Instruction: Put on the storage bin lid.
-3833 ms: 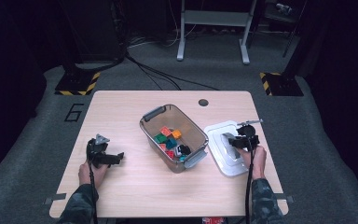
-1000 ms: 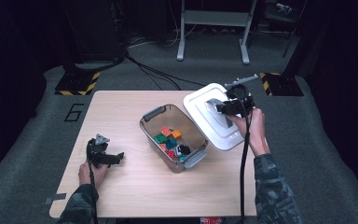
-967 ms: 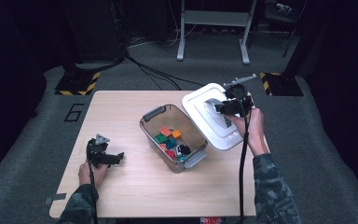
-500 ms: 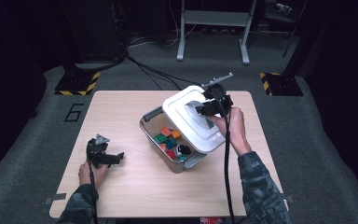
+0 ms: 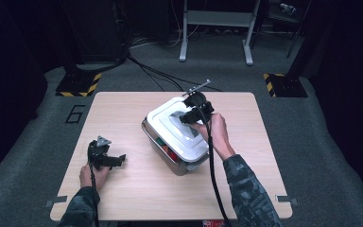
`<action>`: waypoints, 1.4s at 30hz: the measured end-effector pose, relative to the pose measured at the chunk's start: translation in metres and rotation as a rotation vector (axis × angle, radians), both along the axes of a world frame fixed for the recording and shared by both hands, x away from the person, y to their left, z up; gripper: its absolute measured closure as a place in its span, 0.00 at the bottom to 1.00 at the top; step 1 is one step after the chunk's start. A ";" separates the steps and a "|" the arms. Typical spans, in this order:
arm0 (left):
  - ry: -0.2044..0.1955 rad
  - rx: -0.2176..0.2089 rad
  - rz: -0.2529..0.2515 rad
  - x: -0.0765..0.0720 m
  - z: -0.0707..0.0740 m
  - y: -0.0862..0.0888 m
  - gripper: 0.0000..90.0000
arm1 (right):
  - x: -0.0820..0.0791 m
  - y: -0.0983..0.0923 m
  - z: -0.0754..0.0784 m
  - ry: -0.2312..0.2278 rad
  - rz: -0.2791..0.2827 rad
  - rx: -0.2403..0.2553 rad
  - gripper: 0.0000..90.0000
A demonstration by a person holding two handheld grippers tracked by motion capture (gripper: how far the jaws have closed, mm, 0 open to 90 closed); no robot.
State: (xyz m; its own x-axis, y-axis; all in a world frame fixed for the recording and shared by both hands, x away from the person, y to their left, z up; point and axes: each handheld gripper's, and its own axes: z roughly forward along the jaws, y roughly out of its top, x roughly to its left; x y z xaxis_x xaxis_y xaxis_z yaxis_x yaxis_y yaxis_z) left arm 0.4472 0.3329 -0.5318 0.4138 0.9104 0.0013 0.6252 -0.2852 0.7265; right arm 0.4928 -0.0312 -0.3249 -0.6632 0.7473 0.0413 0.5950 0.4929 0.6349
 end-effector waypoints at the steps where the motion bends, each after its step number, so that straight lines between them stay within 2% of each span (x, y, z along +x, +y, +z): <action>1: 0.000 -0.001 0.000 0.000 0.000 0.000 0.00 | 0.000 0.003 -0.003 0.008 0.002 -0.004 0.74; 5: 0.004 0.007 -0.005 0.000 0.000 0.001 0.00 | 0.000 0.013 -0.012 0.039 -0.011 -0.006 0.74; 8: 0.000 0.000 0.000 0.000 0.000 0.000 0.00 | 0.000 0.021 -0.018 0.038 -0.014 -0.012 0.74; 11: 0.001 0.001 -0.001 0.000 0.000 0.000 0.00 | -0.001 0.028 -0.024 0.047 -0.049 -0.015 0.74; 18: 0.000 0.000 0.000 0.000 0.000 0.000 0.00 | -0.003 0.034 -0.031 0.035 -0.085 -0.030 0.73; 19: 0.000 0.000 0.000 0.000 0.000 0.000 0.00 | -0.004 0.033 -0.032 0.039 -0.090 -0.025 0.72; 22: 0.000 0.000 0.000 0.000 0.000 0.000 0.00 | -0.004 0.031 -0.030 0.034 -0.094 -0.010 0.55; 26: 0.000 0.000 0.000 0.000 0.000 0.000 0.00 | -0.006 0.022 -0.025 0.018 -0.072 0.011 0.35; 31: 0.000 0.000 0.000 0.000 0.000 0.000 0.00 | -0.010 0.003 -0.016 -0.013 -0.059 0.060 0.18; 36: 0.003 0.007 -0.005 0.000 0.000 0.001 0.00 | -0.016 -0.025 -0.010 -0.056 -0.061 0.112 0.11; 37: 0.002 0.007 -0.005 0.000 0.000 0.000 0.00 | -0.018 -0.038 -0.010 -0.074 -0.078 0.121 0.07; 38: 0.003 0.007 -0.007 0.001 0.000 0.001 0.00 | -0.018 -0.038 -0.010 -0.074 -0.078 0.121 0.07; 42: 0.001 0.003 -0.002 0.000 0.000 0.000 0.00 | -0.022 -0.066 -0.014 -0.103 -0.106 0.119 0.01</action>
